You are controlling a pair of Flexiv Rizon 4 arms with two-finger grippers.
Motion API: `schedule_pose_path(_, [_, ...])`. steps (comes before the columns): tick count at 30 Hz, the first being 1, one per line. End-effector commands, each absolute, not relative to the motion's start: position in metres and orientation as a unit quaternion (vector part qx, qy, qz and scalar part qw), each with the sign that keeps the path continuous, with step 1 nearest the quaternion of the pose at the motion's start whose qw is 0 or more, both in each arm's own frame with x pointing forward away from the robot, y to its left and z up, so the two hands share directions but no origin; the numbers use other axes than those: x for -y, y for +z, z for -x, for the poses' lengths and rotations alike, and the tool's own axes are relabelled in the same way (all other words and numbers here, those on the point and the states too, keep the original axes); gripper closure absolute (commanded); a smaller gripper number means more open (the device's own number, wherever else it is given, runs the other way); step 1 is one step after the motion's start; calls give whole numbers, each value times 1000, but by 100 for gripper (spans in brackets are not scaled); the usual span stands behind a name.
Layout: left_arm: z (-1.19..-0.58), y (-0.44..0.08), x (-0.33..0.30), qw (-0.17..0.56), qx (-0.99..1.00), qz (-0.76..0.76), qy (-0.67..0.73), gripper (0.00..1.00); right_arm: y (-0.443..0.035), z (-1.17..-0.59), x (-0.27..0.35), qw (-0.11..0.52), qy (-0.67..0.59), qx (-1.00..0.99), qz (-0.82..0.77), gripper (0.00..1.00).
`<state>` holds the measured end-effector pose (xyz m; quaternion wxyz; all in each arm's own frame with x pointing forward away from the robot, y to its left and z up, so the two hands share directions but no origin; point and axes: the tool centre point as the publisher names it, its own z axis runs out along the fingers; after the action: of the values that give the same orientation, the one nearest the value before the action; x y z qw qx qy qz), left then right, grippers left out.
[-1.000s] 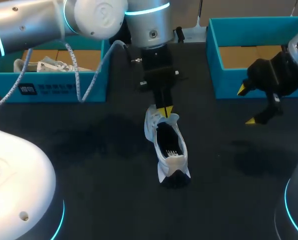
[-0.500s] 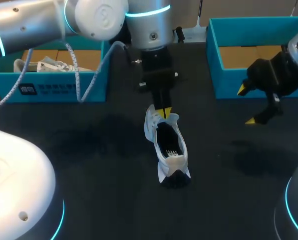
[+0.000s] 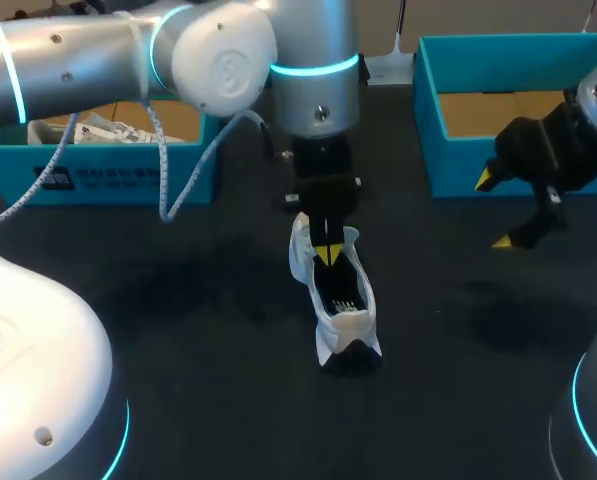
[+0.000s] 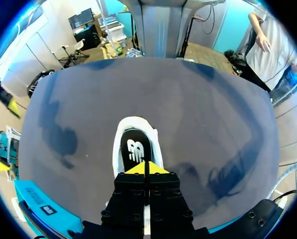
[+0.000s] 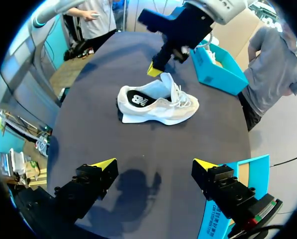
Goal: Take the shoe out of the shoebox, open the shoe tongue, remove and reinsert the insole, then place the shoe into the shoebox
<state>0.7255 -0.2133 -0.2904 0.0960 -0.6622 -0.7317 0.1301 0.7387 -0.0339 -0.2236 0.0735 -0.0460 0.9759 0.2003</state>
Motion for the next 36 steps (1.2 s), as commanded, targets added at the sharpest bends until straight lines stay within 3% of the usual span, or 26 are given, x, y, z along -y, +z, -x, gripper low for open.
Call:
schedule_pose_path(1, [-720,-304,226,102,731,664,117,100,-224,-738,34,75,199,-976,45,0])
schedule_pose_path(36, [-726,-400,237,45,761,647,31,100,-224,-738,34,75,199,-976,45,0])
